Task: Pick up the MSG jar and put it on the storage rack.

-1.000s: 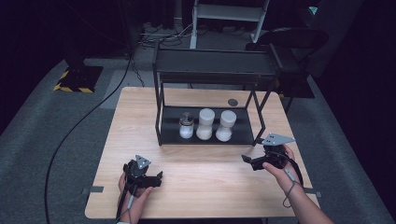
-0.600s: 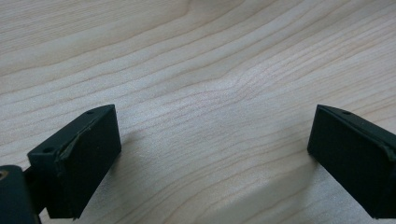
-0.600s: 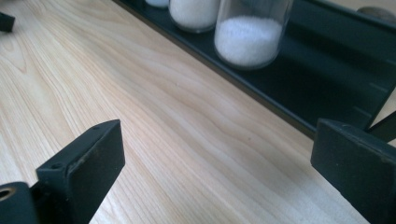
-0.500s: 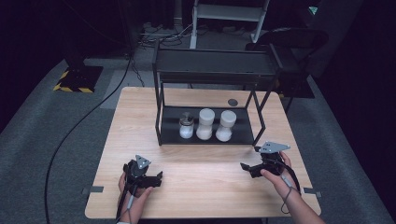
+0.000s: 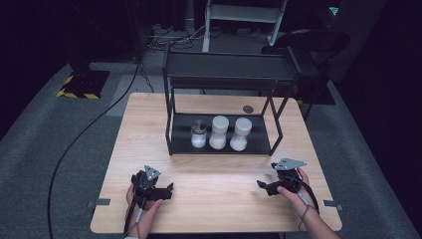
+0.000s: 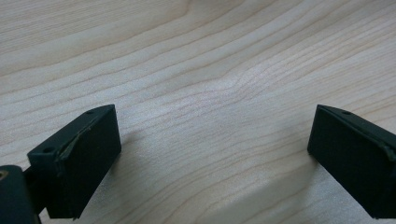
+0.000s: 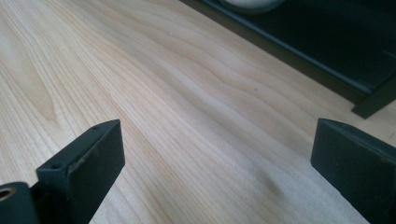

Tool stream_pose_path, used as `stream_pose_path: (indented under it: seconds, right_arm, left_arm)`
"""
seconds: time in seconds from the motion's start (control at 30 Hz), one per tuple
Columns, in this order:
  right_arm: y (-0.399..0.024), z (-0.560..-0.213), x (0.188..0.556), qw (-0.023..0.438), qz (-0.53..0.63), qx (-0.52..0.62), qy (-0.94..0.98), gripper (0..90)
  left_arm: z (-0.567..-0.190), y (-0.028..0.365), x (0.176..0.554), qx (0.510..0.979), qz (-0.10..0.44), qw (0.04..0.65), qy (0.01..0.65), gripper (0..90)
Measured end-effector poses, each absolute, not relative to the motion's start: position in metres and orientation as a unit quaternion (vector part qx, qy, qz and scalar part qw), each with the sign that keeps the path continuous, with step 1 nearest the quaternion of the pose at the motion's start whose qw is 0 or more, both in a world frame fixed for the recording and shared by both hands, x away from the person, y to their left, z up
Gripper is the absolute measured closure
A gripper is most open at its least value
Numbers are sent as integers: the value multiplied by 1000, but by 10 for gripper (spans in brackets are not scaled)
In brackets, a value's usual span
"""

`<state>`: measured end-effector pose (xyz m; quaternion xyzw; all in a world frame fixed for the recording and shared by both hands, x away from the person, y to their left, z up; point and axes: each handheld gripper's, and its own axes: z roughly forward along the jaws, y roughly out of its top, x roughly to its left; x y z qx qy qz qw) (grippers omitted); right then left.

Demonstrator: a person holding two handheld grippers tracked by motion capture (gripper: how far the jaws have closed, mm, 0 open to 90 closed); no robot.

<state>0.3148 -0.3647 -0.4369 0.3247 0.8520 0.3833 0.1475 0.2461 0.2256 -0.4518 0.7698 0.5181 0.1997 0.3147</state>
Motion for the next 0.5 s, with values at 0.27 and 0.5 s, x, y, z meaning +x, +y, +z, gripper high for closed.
stream_pose_path:
  seconds: [0.27,0.5]
  right_arm:
    - [-367,-444,312,146,379,332,852,26]
    - [-366,-450,312,140,371,339,853,26]
  left_arm:
    - [-452,226,246,770,200,315,518,26]
    - [-452,226,246,770,200,315,518,26]
